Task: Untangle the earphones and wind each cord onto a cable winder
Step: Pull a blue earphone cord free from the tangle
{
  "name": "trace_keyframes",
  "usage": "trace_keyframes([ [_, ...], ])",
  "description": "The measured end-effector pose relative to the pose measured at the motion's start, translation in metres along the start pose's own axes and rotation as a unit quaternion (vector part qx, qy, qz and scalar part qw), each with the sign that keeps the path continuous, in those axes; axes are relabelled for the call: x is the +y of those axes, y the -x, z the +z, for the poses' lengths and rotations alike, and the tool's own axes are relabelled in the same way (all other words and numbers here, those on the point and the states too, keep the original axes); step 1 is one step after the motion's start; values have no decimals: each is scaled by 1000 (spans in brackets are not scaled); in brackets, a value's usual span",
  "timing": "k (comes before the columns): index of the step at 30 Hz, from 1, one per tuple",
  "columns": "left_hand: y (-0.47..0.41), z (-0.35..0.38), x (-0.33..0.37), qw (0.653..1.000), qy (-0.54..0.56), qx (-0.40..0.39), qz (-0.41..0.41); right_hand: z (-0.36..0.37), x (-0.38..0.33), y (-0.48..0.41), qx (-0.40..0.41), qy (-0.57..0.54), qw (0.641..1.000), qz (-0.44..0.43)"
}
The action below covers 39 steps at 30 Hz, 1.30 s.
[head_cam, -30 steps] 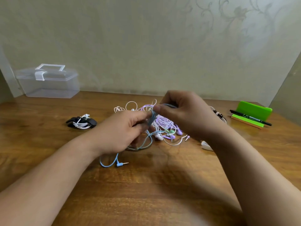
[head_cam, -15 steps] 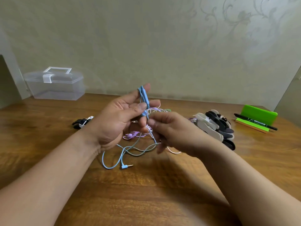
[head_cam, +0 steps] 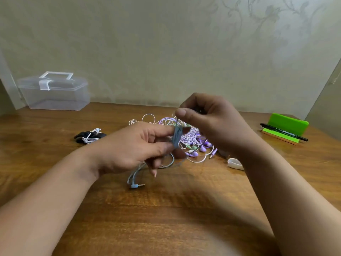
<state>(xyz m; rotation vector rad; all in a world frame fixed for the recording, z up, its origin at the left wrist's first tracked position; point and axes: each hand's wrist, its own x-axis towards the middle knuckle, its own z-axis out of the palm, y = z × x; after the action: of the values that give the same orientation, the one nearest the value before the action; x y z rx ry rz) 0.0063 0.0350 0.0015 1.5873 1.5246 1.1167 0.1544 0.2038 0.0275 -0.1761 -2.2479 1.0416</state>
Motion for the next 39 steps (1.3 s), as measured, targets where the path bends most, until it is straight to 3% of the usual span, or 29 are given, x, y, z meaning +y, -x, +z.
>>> trace_keyframes([
  [2, 3, -1, 4, 997, 55, -53, 8, 1, 5, -1, -27, -85, 995, 37],
  [4, 5, -4, 4, 990, 128, -52, 28, 8, 11, -1, -52, -151, 985, 66],
  [8, -1, -7, -1, 964, 246, 67, 77, 29, 22, 2, -77, -139, 983, 90],
  [13, -13, -12, -15, 973, 91, 204, 51, 40, 17, 7, -107, 117, 987, 26],
  [16, -14, -13, -25, 974, -55, 218, 26, 42, 13, 8, -98, 201, 975, 16],
  [18, -13, -12, -27, 975, -91, 202, 19, 41, 10, 7, -94, 222, 971, 10],
  [22, -9, -10, -25, 968, -169, 185, 27, 34, 8, 7, -78, 224, 971, -9],
  [28, -5, -13, -19, 970, -223, 100, -5, 13, 4, 1, -36, 34, 999, -11],
  [30, -2, -13, -14, 983, -174, 59, -1, 6, 9, -2, -30, -95, 995, 7],
  [33, 1, -9, -6, 999, 25, -24, 16, 2, 14, -5, -36, -270, 961, 41],
  [36, 3, -3, 0, 979, 187, -60, 53, 14, 21, -5, -42, -293, 951, 88],
  [39, -1, 0, -1, 962, 261, 6, 82, 36, 28, -2, -66, -288, 949, 111],
])
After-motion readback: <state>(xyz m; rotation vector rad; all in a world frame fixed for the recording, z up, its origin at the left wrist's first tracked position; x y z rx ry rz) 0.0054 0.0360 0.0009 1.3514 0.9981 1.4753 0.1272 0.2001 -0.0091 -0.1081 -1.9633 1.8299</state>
